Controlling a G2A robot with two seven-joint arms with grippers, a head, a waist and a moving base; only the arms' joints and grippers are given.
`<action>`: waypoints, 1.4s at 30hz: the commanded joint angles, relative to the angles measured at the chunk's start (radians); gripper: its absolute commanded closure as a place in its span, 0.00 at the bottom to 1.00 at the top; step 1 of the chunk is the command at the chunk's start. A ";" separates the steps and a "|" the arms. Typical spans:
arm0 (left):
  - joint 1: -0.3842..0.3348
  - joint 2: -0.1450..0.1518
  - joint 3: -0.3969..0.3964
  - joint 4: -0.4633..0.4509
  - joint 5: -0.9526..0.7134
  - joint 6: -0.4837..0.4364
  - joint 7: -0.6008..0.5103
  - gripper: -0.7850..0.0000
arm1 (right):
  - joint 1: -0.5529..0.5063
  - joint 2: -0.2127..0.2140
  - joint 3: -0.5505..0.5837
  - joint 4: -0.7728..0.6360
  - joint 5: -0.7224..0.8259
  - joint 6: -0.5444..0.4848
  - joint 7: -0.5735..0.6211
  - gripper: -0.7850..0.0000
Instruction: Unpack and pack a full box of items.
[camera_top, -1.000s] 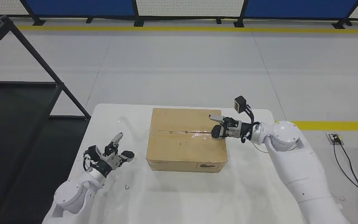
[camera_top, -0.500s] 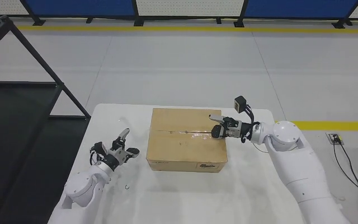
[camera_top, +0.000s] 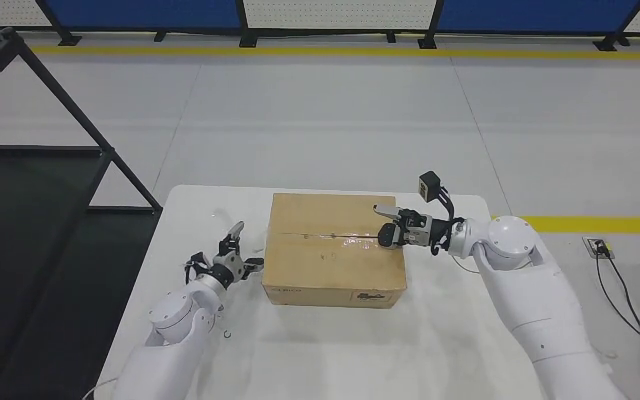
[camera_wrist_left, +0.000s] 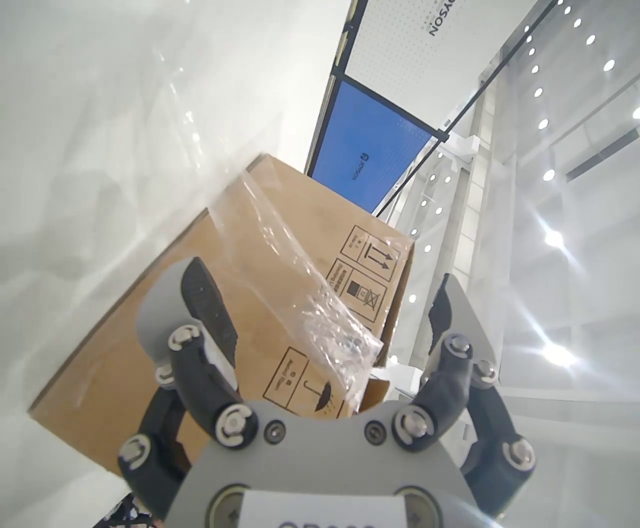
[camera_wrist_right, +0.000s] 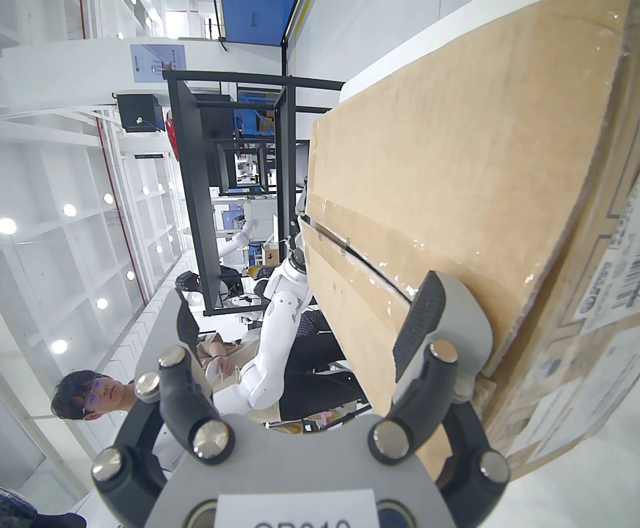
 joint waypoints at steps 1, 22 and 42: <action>-0.020 -0.007 0.018 0.030 -0.005 -0.018 0.014 0.00 | 0.000 0.000 0.000 0.000 0.000 0.000 0.000 0.00; -0.014 -0.025 -0.039 0.009 0.024 -0.295 0.183 0.00 | 0.000 0.000 0.000 0.000 0.000 0.000 0.000 0.00; 0.123 -0.003 -0.158 -0.205 0.216 -0.298 0.264 0.00 | 0.000 0.000 0.000 0.000 0.000 0.000 0.000 0.00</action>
